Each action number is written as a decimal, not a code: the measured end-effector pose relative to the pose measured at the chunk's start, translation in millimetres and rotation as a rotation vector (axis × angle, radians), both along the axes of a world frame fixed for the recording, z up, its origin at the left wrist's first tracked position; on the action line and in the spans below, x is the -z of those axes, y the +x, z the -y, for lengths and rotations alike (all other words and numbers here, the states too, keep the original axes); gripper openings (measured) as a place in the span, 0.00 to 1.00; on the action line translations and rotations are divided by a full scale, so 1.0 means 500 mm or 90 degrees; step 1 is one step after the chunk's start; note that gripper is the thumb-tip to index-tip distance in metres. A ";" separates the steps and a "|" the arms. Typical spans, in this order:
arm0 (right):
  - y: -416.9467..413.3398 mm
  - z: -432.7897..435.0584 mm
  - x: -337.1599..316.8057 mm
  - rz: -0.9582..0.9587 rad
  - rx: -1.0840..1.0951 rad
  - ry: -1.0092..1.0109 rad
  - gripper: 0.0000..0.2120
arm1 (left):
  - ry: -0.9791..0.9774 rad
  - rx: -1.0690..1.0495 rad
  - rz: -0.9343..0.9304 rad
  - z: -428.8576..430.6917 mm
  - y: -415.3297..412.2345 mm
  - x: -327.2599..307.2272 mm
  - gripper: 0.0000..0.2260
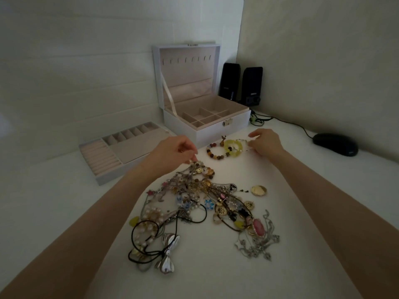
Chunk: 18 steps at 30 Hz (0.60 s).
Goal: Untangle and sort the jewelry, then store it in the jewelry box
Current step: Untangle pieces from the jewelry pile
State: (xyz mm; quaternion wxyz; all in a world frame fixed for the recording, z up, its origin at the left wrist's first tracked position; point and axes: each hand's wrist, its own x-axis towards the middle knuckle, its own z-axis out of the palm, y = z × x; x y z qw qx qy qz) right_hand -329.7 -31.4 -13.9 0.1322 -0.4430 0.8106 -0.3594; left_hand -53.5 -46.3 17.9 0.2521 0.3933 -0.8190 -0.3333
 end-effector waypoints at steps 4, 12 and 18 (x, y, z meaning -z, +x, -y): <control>0.060 -0.040 -0.029 -0.037 -0.088 -0.017 0.14 | -0.042 -0.045 0.133 -0.017 0.030 -0.006 0.05; 0.275 -0.142 -0.094 -0.038 -0.466 -0.015 0.03 | 0.027 0.069 0.432 -0.041 0.122 -0.027 0.12; 0.363 -0.143 -0.042 -0.065 -0.607 0.041 0.03 | 0.064 0.122 0.569 -0.051 0.150 -0.032 0.13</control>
